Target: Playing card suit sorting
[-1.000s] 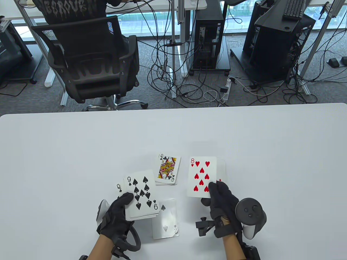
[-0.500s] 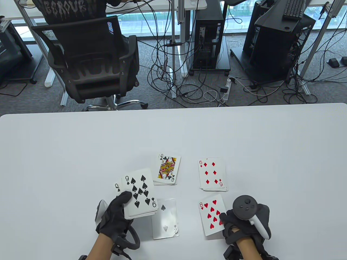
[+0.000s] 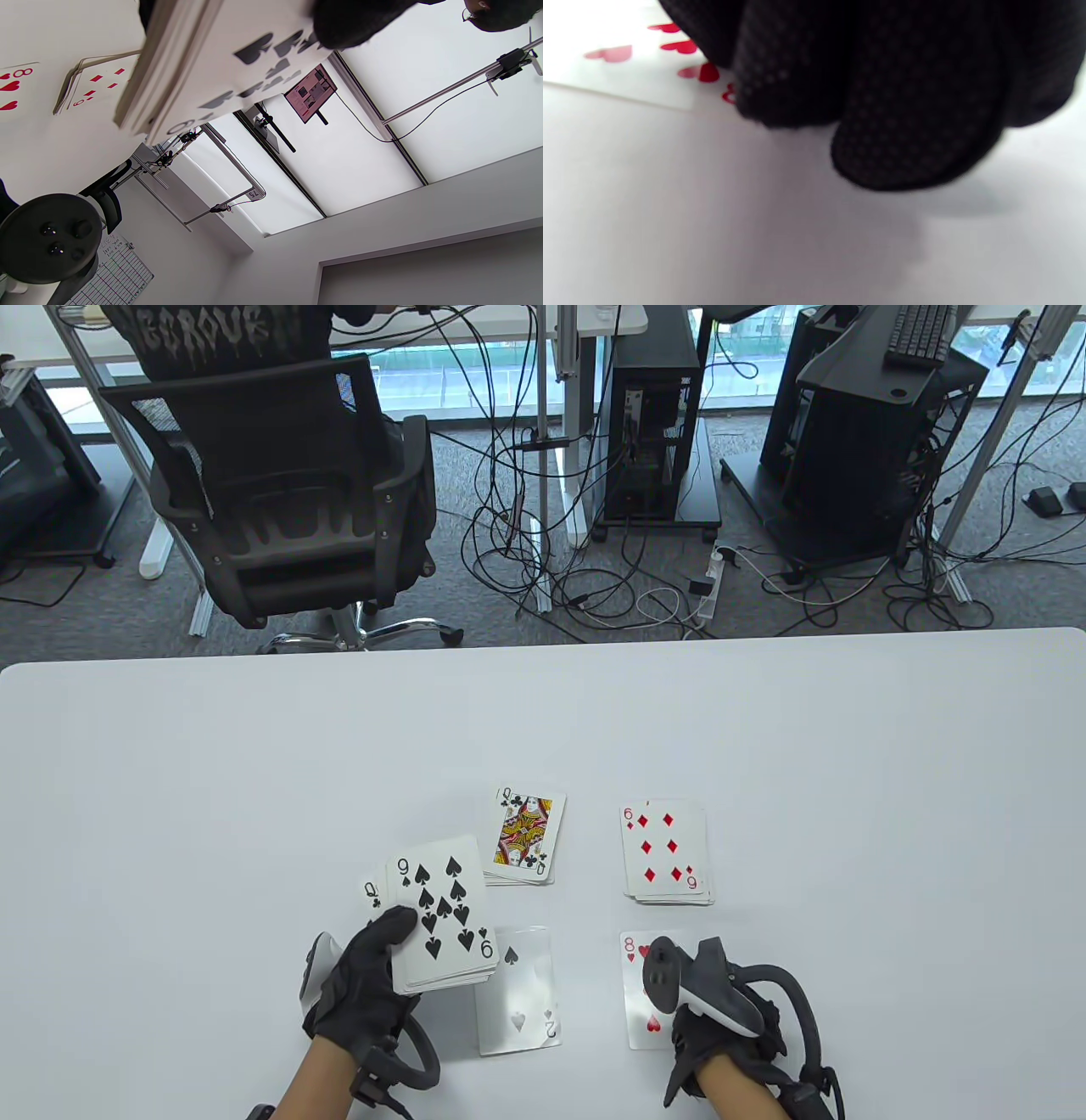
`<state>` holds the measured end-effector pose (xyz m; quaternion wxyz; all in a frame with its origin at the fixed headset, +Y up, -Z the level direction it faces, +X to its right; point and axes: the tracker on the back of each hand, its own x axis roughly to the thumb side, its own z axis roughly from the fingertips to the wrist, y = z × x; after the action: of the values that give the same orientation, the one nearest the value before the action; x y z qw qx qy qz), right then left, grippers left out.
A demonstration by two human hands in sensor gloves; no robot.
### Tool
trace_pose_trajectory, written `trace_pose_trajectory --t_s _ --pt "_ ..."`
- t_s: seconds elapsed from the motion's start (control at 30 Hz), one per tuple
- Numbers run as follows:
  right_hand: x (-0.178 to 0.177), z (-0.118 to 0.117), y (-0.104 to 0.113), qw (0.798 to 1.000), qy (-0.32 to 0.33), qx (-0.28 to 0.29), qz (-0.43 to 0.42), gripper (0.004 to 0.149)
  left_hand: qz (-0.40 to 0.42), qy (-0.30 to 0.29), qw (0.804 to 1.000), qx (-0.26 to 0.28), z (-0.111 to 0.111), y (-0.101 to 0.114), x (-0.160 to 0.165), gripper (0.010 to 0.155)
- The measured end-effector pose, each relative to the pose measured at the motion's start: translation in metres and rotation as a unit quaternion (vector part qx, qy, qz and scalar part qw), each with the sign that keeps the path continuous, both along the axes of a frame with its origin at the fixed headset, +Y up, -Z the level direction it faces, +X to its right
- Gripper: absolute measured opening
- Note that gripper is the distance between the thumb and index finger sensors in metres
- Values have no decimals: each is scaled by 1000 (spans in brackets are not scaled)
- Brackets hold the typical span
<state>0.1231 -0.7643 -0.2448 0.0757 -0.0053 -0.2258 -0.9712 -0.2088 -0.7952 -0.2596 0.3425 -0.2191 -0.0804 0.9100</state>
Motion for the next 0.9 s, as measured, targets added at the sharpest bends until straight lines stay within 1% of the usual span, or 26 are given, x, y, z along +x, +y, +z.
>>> trace_pose_trajectory --t_s 0.03,0.07,0.13,0.2,0.27,0.3,0.33,0.37,0.43,0.5,0.57,0.63,0.7,0.8,0.87,0.9 --pt "-1 -2 4 1000 -1 -1 -2 55 0 -1 1000 0 0 0 0 58" --pt "-3 -6 14 1000 -5 9 -19 55 0 -2 1000 1 0 0 0 58" --pt "-11 -11 35 995 5 48 -83 55 -2 -4 1000 1 0 -1 0 58" --pt "-23 -15 57 978 22 109 -178 56 -4 -5 1000 1 0 -1 1 58" --pt "-41 -17 74 946 58 149 -284 56 -6 -7 1000 0 0 -2 1 58" --pt "-47 -17 78 933 65 162 -314 56 -8 -8 1000 0 0 -2 2 58" --pt "-58 -16 82 913 86 175 -358 57 -9 -10 1000 1 1 -2 2 58" --pt "-67 -15 84 895 105 187 -391 57 -9 -11 1000 1 1 -2 2 58" --pt "-85 -10 84 864 119 208 -442 58 -10 -12 1000 1 1 -2 2 58" --pt "-99 -7 80 846 132 212 -471 61 -12 -11 1000 2 0 -3 2 58" --pt "-110 -6 75 846 142 199 -475 70 -13 -11 1000 3 0 -3 2 58" --pt "-118 -6 71 853 147 182 -466 78 -14 -13 1000 5 0 -3 3 58" --pt "-122 -6 67 857 147 187 -458 80 -15 -15 1000 9 0 -3 3 58" --pt "-125 -5 63 848 143 213 -464 76 -13 -20 1000 18 0 -3 5 58" --pt "-124 -5 62 839 131 230 -476 68 -17 -23 999 22 0 -3 5 58" --pt "-122 -5 61 827 120 245 -491 63 -13 -26 999 25 -1 -3 5 58"
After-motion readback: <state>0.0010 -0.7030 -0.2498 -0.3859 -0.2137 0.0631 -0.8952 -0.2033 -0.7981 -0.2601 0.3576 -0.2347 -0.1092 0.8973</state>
